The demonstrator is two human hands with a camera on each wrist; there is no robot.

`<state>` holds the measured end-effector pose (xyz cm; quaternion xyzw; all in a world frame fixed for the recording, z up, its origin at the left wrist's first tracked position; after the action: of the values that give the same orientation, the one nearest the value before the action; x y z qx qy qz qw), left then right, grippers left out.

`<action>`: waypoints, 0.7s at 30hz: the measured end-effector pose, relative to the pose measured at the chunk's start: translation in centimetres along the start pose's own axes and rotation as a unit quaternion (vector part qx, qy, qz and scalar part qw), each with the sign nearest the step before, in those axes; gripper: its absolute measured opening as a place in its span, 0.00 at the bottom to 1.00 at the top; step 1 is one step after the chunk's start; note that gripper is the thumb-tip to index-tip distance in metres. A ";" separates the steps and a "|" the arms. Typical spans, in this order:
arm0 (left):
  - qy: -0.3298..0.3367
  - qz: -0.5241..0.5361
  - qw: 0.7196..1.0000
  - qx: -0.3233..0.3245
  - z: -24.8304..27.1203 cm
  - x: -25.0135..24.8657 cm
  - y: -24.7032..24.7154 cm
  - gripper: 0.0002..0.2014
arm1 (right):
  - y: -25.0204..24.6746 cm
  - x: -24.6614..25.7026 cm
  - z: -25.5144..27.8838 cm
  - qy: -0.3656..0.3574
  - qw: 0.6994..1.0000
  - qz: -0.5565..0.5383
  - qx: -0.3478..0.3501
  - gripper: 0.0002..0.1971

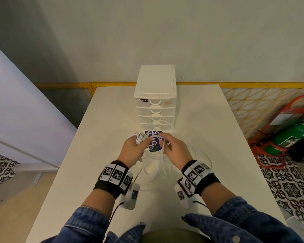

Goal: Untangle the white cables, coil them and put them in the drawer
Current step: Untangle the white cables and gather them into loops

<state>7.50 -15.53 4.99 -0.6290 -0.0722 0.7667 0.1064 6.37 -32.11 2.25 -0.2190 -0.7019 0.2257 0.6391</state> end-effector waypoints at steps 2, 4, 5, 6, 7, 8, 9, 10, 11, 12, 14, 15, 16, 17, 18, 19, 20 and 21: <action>0.004 -0.043 0.999 -0.032 -0.2 0.2 -0.3 0.18 | -0.8 0.2 0.0 -0.011 0.998 -0.044 -0.034 0.12; -0.013 -0.079 0.994 -0.077 -0.7 0.7 -1.6 0.16 | -2.3 0.0 -0.3 0.019 0.980 -0.175 -0.092 0.10; -0.025 -0.089 0.990 -0.105 -0.9 1.0 -2.6 0.14 | -3.2 -0.4 -0.5 0.033 0.961 -0.245 -0.123 0.09; -0.040 -0.096 0.986 -0.133 -1.3 1.4 -3.7 0.13 | -4.1 -1.0 -0.7 0.038 0.944 -0.289 -0.154 0.08; -0.051 -0.103 0.981 -0.159 -1.6 1.7 -4.7 0.13 | -4.9 -1.6 -0.8 0.039 0.933 -0.310 -0.175 0.07; -0.058 -0.116 0.974 -0.186 -1.8 1.9 -5.7 0.14 | -5.5 -2.3 -0.9 0.045 0.927 -0.318 -0.192 0.07; -0.064 -0.130 0.967 -0.211 -2.0 2.1 -6.6 0.15 | -6.0 -3.1 -0.8 0.056 0.921 -0.322 -0.212 0.07; -0.069 -0.138 0.961 -0.231 -2.2 2.4 -7.4 0.15 | -6.4 -4.1 -0.7 0.075 0.910 -0.332 -0.238 0.08; -0.074 -0.135 0.956 -0.249 -2.5 2.8 -8.2 0.16 | -6.8 -5.0 -0.4 0.102 0.892 -0.350 -0.269 0.09; -0.081 -0.124 0.952 -0.268 -2.6 3.0 -8.9 0.16 | -7.2 -5.9 -0.2 0.129 0.870 -0.369 -0.299 0.10; -0.100 -0.104 0.942 -0.303 -2.6 3.3 -10.0 0.15 | -7.7 -7.4 0.4 0.173 0.851 -0.366 -0.333 0.10; -0.104 -0.097 0.940 -0.311 -2.5 3.4 -10.2 0.14 | -7.9 -7.9 0.8 0.188 0.857 -0.343 -0.336 0.10; -0.099 -0.088 0.943 -0.305 -2.4 3.3 -10.1 0.14 | -8.0 -8.3 1.0 0.190 0.869 -0.311 -0.334 0.10; -0.084 -0.082 0.950 -0.290 -2.3 3.1 -9.7 0.14 | -8.0 -8.3 1.2 0.183 0.896 -0.253 -0.316 0.10; -0.063 -0.081 0.958 -0.269 -2.2 2.7 -9.0 0.15 | -7.7 -8.1 1.3 0.169 0.934 -0.166 -0.267 0.12; -0.035 -0.091 0.964 -0.247 -2.4 2.5 -8.3 0.16 | -7.2 -7.6 1.3 0.153 0.969 -0.056 -0.183 0.15; -0.008 -0.109 0.967 -0.229 -2.5 2.4 -7.7 0.17 | -6.5 -7.2 1.4 0.136 0.986 0.046 -0.083 0.18; 0.009 -0.128 0.968 -0.215 -2.6 2.2 -7.1 0.19 | -5.8 -7.0 1.5 0.132 0.986 0.102 0.012 0.23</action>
<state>10.15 -8.15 4.16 -0.6298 -0.3141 0.7072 0.0668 5.35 -41.01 0.04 -0.3095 -0.5827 0.2678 0.7022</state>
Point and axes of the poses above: each hand's wrist, its own z-axis away from the middle knuckle, its own y-axis out of the palm, x = y × z, the point moved 2 cm from there along -z, towards the middle knuckle
